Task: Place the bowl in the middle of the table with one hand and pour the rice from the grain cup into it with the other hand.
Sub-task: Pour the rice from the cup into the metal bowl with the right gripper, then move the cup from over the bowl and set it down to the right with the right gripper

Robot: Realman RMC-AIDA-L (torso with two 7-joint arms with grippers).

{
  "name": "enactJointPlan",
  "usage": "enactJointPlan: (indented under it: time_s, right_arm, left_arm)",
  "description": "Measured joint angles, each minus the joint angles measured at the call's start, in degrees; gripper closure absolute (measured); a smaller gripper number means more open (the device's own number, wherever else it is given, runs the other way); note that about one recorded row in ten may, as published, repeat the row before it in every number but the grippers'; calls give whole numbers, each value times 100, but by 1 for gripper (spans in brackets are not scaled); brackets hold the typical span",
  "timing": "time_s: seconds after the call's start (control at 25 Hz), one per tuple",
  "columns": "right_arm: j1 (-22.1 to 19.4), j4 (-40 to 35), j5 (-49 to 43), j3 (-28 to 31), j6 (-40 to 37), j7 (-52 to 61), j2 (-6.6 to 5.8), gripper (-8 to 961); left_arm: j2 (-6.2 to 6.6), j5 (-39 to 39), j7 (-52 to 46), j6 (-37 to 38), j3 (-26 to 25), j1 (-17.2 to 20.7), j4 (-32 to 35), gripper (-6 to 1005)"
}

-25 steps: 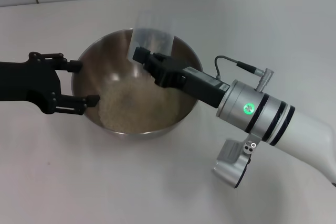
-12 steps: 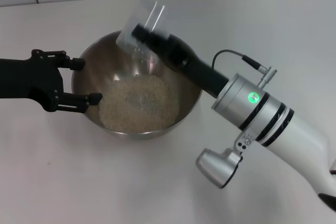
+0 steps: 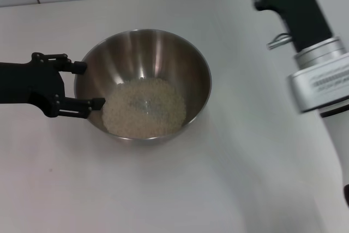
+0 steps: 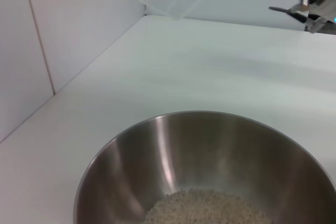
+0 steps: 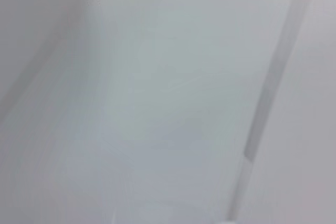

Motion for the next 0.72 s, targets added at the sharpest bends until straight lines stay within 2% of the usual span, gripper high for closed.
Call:
enactJointPlan:
  time_s: [0.16,0.32,0.36,0.52,0.72]
  right_arm:
    - [136,583,28,190,367,863,-26,919]
    - [533,1220,-37,145,1463,1534,-48,915]
    - [533,1220,-37,145,1463,1534,-48,914]
    - [921,1547,-472,59,2314,2041,-47,910]
    - [1080,1533,-766,55,2778,2284,-20,906]
  left_arm:
    - [-2,1,28,-7,-4,3,-2,137]
    - [-10,1,48,-38,5,-17,-53,137]
    - [-10,1,48,-38,5,-17,-53,137]
    - [-17,1,54,-47,27,-36,-55,137]
    - [-18,1,57,-54,69,-44,-57,137]
